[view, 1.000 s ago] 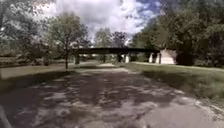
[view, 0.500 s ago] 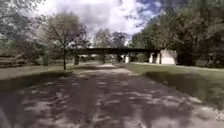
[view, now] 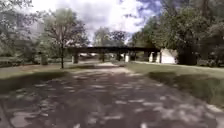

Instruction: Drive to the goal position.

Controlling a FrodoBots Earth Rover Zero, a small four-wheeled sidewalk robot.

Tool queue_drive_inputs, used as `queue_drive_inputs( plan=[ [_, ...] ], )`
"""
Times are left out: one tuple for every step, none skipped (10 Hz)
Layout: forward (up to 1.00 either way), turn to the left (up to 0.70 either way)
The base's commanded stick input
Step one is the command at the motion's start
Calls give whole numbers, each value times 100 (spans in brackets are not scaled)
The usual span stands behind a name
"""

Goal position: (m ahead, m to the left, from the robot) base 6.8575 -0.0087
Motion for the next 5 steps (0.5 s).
queue_drive_inputs(
  plan=[
    [100, 0],
    [100, 0],
    [100, 0],
    [100, 0],
    [100, 0]
  ],
)
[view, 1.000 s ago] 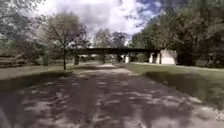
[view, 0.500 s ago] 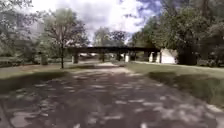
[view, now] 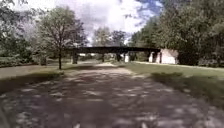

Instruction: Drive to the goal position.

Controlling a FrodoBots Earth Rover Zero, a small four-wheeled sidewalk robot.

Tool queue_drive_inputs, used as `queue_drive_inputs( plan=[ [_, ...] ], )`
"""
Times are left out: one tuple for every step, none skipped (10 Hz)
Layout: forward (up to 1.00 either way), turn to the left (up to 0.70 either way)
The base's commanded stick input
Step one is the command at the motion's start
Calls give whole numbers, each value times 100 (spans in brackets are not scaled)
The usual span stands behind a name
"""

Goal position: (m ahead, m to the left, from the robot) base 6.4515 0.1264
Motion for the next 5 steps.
queue_drive_inputs(
  plan=[
    [100, 0],
    [100, 0],
    [100, 0],
    [100, 0],
    [100, 0]
  ],
)
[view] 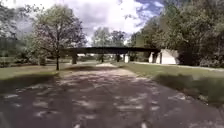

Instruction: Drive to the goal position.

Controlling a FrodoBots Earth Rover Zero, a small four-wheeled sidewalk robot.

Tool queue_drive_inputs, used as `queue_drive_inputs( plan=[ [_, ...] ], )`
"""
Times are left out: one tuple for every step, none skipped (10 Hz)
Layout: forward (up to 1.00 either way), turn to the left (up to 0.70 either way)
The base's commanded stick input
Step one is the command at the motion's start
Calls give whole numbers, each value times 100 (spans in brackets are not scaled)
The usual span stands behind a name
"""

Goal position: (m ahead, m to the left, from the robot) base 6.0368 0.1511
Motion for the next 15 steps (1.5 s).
queue_drive_inputs(
  plan=[
    [100, 0],
    [100, 0],
    [100, 0],
    [100, 0],
    [100, 0],
    [100, 0],
    [100, 0],
    [100, 0],
    [100, 0],
    [100, 0],
    [100, 0],
    [100, 0],
    [100, 0],
    [100, 0],
    [100, 0]
  ],
)
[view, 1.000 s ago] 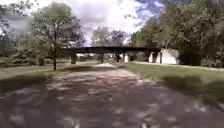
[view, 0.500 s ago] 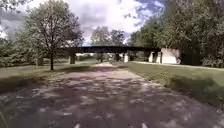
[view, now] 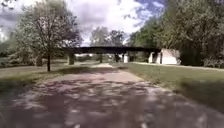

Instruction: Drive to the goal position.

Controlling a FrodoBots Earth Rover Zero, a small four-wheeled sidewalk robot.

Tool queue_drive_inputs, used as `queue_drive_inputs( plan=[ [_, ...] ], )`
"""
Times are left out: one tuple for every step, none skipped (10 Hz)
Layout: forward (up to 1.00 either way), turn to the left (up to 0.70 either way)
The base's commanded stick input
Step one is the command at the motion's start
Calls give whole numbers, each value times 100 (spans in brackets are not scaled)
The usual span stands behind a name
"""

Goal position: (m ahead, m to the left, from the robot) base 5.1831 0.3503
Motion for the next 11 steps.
queue_drive_inputs(
  plan=[
    [100, 0],
    [100, 0],
    [100, 0],
    [100, 0],
    [100, 0],
    [100, 1],
    [100, 2],
    [100, 2],
    [100, 3],
    [100, 4],
    [100, 5]
  ],
)
